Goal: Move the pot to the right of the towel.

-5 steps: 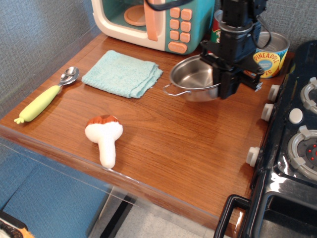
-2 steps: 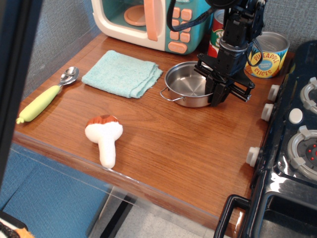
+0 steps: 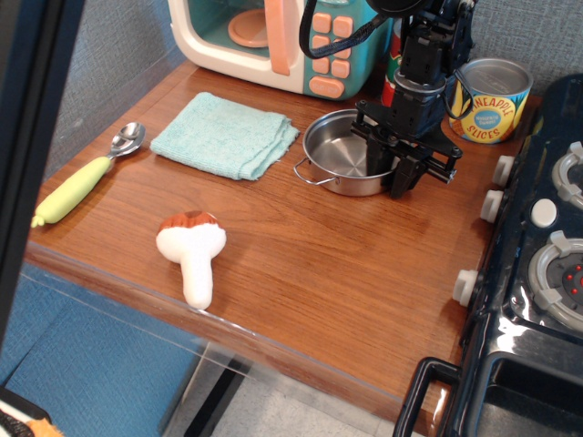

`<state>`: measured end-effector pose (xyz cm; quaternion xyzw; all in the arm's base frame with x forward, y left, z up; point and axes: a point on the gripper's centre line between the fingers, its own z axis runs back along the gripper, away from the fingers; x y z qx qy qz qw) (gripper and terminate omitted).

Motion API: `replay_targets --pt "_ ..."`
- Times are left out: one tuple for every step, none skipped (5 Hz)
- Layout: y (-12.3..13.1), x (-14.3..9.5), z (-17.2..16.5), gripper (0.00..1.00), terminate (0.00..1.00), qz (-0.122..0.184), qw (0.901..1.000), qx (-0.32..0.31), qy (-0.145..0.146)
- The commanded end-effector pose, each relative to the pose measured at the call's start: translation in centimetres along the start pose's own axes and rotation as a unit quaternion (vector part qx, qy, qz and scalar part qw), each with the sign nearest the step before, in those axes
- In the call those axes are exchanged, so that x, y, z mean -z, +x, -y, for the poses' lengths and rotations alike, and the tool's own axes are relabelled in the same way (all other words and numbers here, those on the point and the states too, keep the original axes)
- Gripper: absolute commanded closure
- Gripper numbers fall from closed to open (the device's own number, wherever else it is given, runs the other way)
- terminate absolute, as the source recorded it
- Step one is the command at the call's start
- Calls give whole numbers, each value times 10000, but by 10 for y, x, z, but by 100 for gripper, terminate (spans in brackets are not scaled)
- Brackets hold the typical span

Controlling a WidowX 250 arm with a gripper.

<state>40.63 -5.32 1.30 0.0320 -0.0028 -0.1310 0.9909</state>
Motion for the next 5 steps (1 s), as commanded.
replay_targets --pt "-8 -82 -13 0 0 965 9947 -309 -189" --pt "-11 -99 -12 0 0 1030 9934 -439 -235" --pt "-14 -102 -14 0 0 999 9939 -467 -76" --pt "-14 -102 -14 0 0 999 9939 -467 -76" --pt "-14 -102 -14 0 100 999 9939 -467 -76"
